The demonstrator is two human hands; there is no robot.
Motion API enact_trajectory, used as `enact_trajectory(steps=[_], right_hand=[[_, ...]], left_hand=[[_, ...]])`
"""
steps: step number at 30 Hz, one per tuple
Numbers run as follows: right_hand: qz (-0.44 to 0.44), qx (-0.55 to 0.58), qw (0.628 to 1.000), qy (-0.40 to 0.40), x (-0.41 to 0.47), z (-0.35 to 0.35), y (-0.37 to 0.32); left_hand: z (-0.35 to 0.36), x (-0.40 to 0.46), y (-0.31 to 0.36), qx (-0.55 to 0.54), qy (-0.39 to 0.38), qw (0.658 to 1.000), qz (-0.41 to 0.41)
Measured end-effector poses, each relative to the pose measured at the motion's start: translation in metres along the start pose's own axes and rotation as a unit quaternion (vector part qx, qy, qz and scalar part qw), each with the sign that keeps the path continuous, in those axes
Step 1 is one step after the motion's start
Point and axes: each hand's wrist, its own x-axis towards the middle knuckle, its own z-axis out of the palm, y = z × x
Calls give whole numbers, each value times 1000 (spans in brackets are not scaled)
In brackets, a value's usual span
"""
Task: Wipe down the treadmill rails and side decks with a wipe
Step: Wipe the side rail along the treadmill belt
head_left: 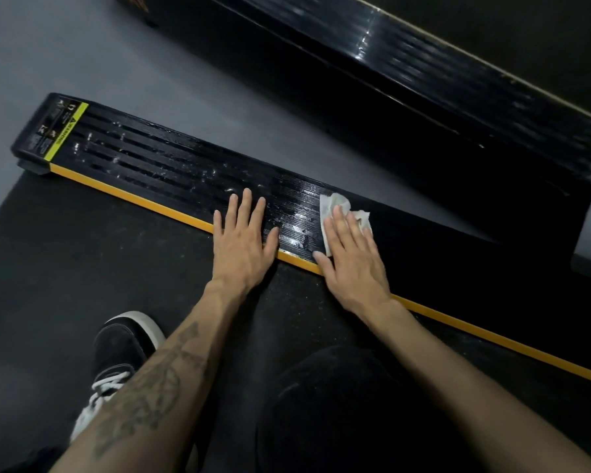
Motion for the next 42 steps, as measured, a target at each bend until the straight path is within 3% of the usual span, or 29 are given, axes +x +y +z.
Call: enact_trajectory(steps=[3,8,15,22,30,36,42], right_hand=[[-6,-14,1000,-14,1,3,-15],[-117,-53,991,-34,-24,-2,27],[5,-16,1000,-4,11,-8,-1],[-83,-22,996,-29,-13,-5,25],[20,-13,1000,9,24,-5,-4],[-113,-21,993,-9,-7,-5,25],[6,-13,1000,17,8,-7,23]], left_hand=[[-1,-1,1,-10,7,1000,1],[-1,0,-1,-12,-4,1000,2],[2,0,-1,-20,1,1000,0],[0,1,-2,-30,-6,1000,1],[3,1,-2,-25,-3,1000,0],[3,1,-2,-26,-4,1000,0],[4,0,-2,-27,4,1000,-1]])
